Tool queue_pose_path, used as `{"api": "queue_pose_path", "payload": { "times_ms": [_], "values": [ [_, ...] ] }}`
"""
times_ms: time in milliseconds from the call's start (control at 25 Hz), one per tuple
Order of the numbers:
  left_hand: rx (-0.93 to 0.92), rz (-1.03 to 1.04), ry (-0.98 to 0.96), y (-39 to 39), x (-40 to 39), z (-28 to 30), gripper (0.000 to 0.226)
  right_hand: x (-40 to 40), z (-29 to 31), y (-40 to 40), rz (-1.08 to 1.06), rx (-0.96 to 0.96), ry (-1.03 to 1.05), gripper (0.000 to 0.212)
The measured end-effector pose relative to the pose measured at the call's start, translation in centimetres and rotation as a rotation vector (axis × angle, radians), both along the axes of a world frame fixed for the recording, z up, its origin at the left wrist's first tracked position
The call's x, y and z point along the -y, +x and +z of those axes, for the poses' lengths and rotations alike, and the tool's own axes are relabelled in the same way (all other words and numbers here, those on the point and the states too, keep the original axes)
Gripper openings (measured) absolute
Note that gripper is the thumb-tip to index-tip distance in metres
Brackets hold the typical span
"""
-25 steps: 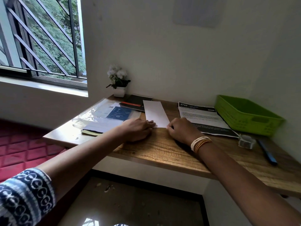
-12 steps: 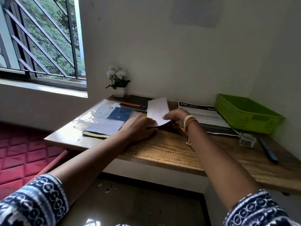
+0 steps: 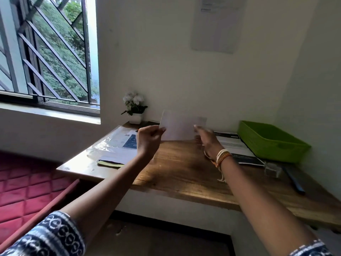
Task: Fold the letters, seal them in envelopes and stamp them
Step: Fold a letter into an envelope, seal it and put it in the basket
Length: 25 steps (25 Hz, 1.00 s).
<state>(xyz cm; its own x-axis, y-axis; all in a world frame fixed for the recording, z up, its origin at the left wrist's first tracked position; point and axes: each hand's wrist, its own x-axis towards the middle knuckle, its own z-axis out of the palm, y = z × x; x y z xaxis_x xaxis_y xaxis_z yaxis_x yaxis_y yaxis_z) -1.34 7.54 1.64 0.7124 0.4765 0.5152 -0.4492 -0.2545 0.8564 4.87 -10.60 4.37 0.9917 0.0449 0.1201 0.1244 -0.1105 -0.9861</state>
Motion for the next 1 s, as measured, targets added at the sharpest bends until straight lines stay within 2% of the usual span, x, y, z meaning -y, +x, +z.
{"api": "queue_pose_path", "payload": {
  "times_ms": [80, 120, 200, 240, 280, 320, 360, 440, 520, 600, 680, 760, 880, 1000],
  "values": [
    [-0.062, -0.212, -0.345, -0.8, 0.1, 0.4, 0.025, 0.9, 0.0, 0.0, -0.127, 0.096, -0.091, 0.048],
    [-0.089, -0.279, -0.440, -1.3, 0.0, 0.5, 0.026, 1.6, -0.2, 0.3, -0.187, 0.112, -0.131, 0.056],
    [-0.137, -0.359, -0.510, -1.9, -0.5, 0.2, 0.032, 3.0, -0.2, 0.3, -0.253, 0.097, -0.130, 0.064],
    [-0.166, -0.382, -0.525, -2.0, -0.6, 0.0, 0.032, 3.8, -0.2, 0.2, -0.244, 0.085, -0.107, 0.056],
    [-0.212, -0.392, -0.537, -2.2, -0.8, -0.2, 0.031, 4.6, -0.3, 0.1, -0.220, 0.072, -0.115, 0.039],
    [-0.270, -0.389, -0.544, -2.3, -0.8, -0.3, 0.029, 5.2, -0.3, -0.5, -0.212, 0.059, -0.176, 0.019],
    [-0.352, -0.357, -0.517, -2.2, -0.9, -0.4, 0.027, 5.9, -0.5, -0.9, -0.228, 0.057, -0.287, 0.011],
    [-0.512, -0.247, -0.372, -2.2, -0.5, -0.7, 0.022, 7.2, -1.5, -1.5, -0.267, 0.073, -0.510, 0.015],
    [-0.578, -0.123, -0.208, -2.5, 0.3, -0.4, 0.012, 8.1, -2.3, -2.2, -0.219, 0.086, -0.658, 0.022],
    [-0.618, 0.036, 0.107, -2.5, 1.0, -0.1, 0.020, 8.7, -3.0, -3.0, -0.163, 0.064, -0.771, 0.019],
    [-0.669, 0.220, 0.506, -3.0, 1.8, 0.2, 0.021, 8.9, -3.5, -3.8, -0.162, 0.077, -0.825, 0.019],
    [-0.706, 0.301, 0.756, -3.0, 2.6, 0.0, 0.030, 9.0, -4.1, -4.3, -0.180, 0.139, -0.864, 0.022],
    [-0.749, 0.371, 0.988, -3.0, 4.0, -0.6, 0.037, 9.2, -4.6, -4.7, -0.186, 0.184, -0.895, 0.026],
    [-0.709, 0.420, 1.157, -3.1, 5.9, -0.9, 0.045, 9.7, -4.6, -5.1, -0.154, 0.202, -0.893, 0.029]
  ]
}}
